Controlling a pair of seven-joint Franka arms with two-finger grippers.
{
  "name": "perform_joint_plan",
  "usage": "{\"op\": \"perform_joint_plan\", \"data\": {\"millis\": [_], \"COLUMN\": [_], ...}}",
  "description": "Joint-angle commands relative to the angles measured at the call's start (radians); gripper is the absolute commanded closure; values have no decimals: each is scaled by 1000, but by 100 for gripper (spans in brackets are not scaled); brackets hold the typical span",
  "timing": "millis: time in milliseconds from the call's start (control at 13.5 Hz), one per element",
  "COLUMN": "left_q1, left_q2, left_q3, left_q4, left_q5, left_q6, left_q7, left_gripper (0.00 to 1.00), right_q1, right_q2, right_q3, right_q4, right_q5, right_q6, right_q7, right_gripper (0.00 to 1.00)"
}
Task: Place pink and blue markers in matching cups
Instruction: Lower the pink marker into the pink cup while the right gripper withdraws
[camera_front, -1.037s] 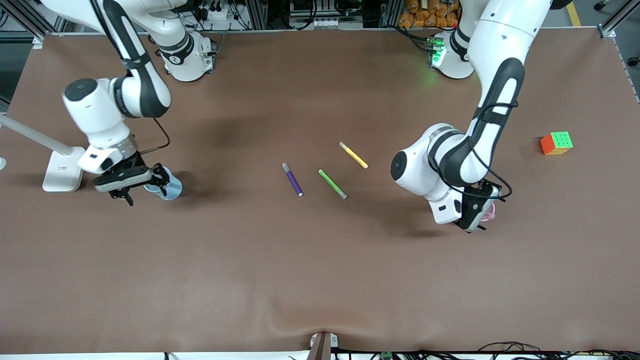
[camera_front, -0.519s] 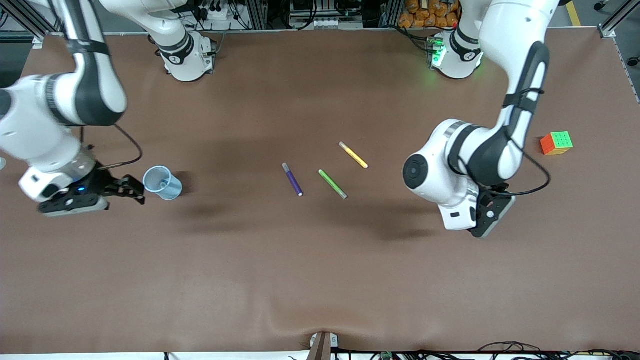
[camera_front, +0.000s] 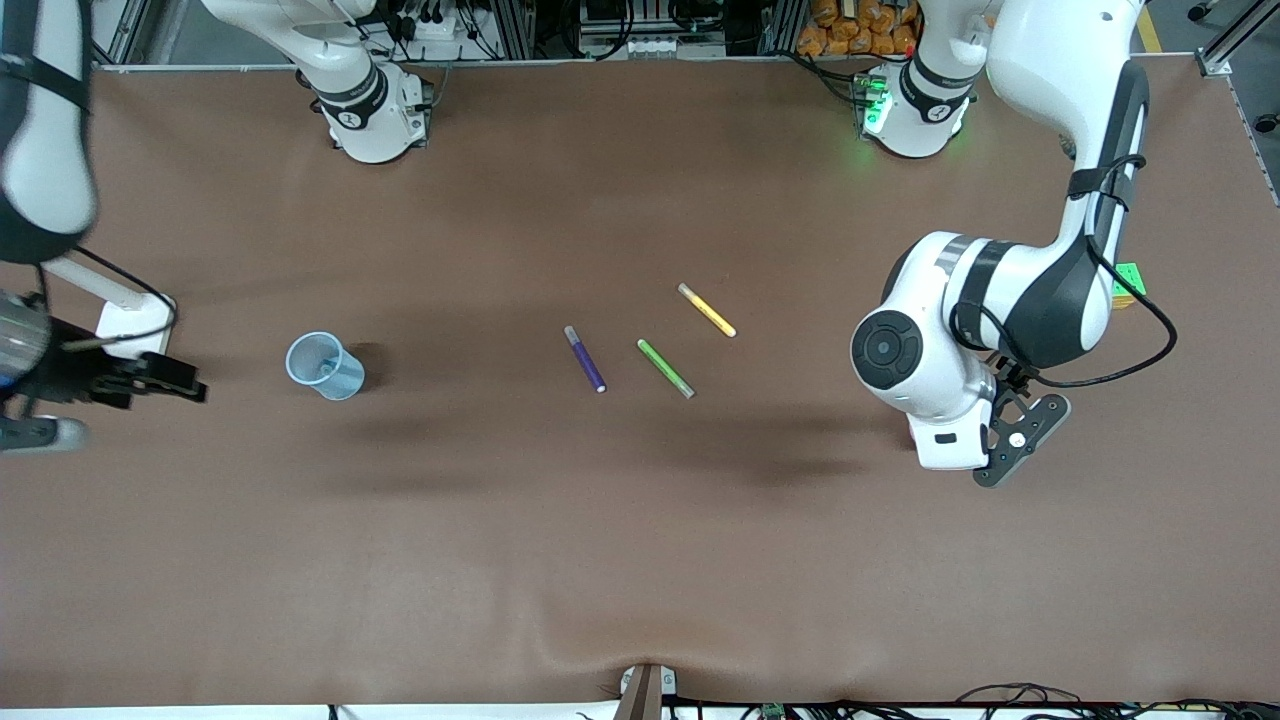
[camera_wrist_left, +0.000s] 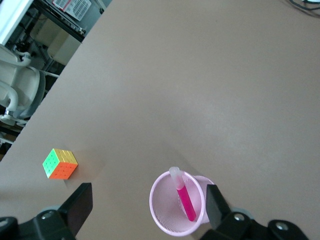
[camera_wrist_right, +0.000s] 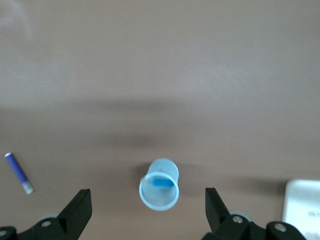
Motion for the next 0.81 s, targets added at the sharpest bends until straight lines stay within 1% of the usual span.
{"op": "perform_joint_plan", "data": {"millis": [0,74,148,222,370,519,667,741], "left_q1": [16,16,14,16,23,36,39,45], "left_q2": [-25,-28,-42,-48,-59,-68,-71,-84], "left_q3": [-4,-4,-3,-4,-4,-9,-7,-6], "left_q4": [23,34,39,39,40,45,60,60], "left_q5": [-63,-98,-138,-152,-189,-230,-274,-296], "left_q6": [-18,-18,-18,-18,-18,-17,-17,-17], "left_q7": [57,62,65,77,84,90,94,105], "left_gripper": [0,0,0,0,0,0,0,0], "right_q1": [-37,-37,-29,-21,-6,18,20,20], "right_q2": [28,22,6,-42,-141,-240,-350,-370], "right_q3": [11,8,11,20,21,23,23,23], "right_q4": [120,123,122,110,-19,-158,-321,-352], "right_q5": [6,0,-26,-72,-109,-174,-184,-184], "right_q6": [-155,-220,-268,-282,-251,-195,-98,-89], "right_q7": [8,14,8,8,9,11,9,11], "right_gripper": [0,0,0,0,0,0,0,0]}}
